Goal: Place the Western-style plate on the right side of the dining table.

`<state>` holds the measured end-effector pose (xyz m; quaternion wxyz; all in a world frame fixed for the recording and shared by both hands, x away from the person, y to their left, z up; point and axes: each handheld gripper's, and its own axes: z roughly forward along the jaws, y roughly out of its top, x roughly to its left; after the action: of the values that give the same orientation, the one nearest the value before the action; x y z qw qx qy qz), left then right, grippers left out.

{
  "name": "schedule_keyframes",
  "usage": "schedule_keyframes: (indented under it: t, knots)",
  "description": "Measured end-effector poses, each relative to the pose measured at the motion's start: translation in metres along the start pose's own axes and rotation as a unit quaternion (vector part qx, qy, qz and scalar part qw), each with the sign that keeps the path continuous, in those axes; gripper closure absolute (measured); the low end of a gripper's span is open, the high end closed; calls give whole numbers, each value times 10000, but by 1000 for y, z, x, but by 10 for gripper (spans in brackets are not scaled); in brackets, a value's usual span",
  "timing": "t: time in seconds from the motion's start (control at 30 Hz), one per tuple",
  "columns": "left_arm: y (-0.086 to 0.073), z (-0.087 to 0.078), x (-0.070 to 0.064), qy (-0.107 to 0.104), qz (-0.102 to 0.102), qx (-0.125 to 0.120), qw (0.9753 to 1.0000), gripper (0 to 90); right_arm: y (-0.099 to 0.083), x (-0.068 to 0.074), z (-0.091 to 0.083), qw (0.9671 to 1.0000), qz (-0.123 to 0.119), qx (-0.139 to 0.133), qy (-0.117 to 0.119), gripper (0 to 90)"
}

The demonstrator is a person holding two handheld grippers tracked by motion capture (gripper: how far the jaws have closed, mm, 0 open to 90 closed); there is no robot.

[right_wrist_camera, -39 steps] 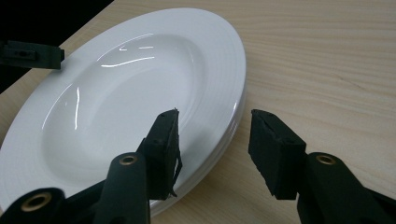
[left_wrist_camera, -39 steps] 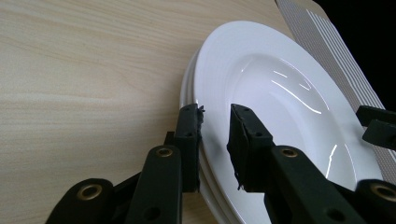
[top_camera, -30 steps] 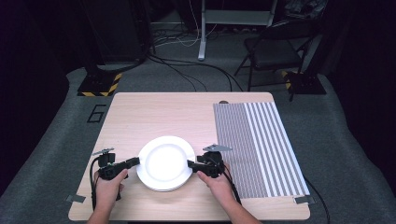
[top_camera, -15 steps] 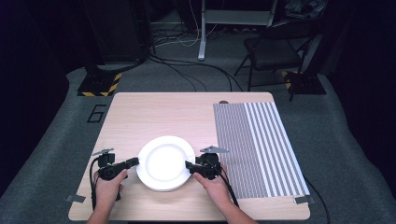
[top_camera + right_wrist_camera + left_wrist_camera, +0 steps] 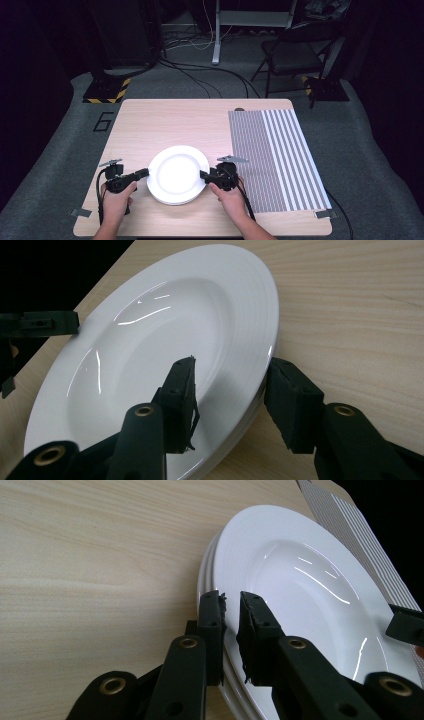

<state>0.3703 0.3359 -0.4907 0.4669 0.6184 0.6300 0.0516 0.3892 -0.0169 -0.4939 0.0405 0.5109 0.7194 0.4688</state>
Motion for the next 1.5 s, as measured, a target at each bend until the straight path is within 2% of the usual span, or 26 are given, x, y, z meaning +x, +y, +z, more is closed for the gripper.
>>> schedule_keyframes:
  t: [0.2, 0.23, 0.33, 0.47, 0.57, 0.63, 0.77, 0.93, 1.07, 1.2, 1.3, 1.33, 1.5]
  knots:
    - [0, 1, -2, 18, 9, -14, 10000, 803, 1, -3, -2, 9998, 170, -50, 123, 556]
    - [0, 1, -1, 18, 62, -14, 10000, 803, 1, -4, -2, 9996, 246, -54, 158, 558]
    - [-1, 2, -3, 24, 15, -28, 10000, 803, 2, -5, -4, 9990, 376, -68, 235, 559]
    - [-1, 3, -4, 74, 96, -65, 9999, 803, 2, -6, -6, 9986, 438, -46, 285, 555]
    - [-2, 4, -5, 28, 90, -66, 9999, 803, 3, -7, -8, 9983, 471, -74, 321, 557]
    - [-2, 6, -7, 22, 155, -14, 9999, 803, 4, -8, -10, 9981, 498, -120, 334, 559]
    - [-2, 8, -9, 36, 174, -18, 9998, 803, 6, -11, -12, 9981, 483, -202, 332, 571]
    - [-2, 9, -9, 29, 183, -46, 9998, 804, 7, -11, -12, 9990, 326, -129, 280, 600]
    - [-3, 8, -8, 39, 202, -32, 9998, 804, 8, -14, -12, 9988, 386, -7, 318, 659]
    - [-3, 8, -9, 51, 194, -43, 9998, 804, 8, -14, -12, 9986, 409, 24, 325, 672]
    - [-4, 9, -10, 71, 248, -66, 9996, 804, 8, -16, -12, 9976, 564, 51, 409, 686]
    - [-4, 9, -10, 67, 264, -71, 9996, 804, 8, -18, -11, 9962, 703, 106, 504, 690]
    - [-4, 9, -9, 65, 235, -104, 9996, 804, 9, -20, -8, 9937, 885, 229, 646, 703]
